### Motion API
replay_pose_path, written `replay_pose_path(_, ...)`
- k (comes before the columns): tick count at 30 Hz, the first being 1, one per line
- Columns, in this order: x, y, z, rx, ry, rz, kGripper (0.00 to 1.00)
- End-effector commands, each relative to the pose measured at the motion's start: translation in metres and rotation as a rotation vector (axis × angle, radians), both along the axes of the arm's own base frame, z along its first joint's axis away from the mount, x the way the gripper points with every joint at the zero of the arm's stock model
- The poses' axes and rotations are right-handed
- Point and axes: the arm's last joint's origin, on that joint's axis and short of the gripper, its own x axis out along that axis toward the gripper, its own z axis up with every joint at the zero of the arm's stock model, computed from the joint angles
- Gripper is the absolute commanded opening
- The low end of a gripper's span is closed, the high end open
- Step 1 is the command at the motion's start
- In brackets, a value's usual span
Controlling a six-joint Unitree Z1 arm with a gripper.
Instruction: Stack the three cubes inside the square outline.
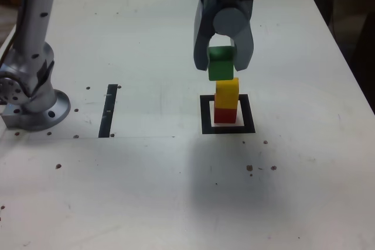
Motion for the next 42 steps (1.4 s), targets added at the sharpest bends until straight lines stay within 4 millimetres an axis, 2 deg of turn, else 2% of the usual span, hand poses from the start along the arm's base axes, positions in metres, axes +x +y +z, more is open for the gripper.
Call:
replay_pose_path(1,0.001,-0.001,-0.005,0.007,0.028,-0.004,0.00)
replay_pose_path(9,0.006,0.000,-0.017,0.036,0.060,-0.019,0.01)
replay_pose_path(19,0.014,-0.001,-0.022,0.040,0.056,-0.020,0.06)
replay_pose_path(37,0.023,-0.002,-0.028,0.054,0.060,-0.024,0.30)
replay_pose_path(39,0.023,-0.002,-0.030,0.054,0.065,-0.024,0.36)
replay_pose_path(42,0.023,-0.002,-0.032,0.053,0.074,-0.024,0.52)
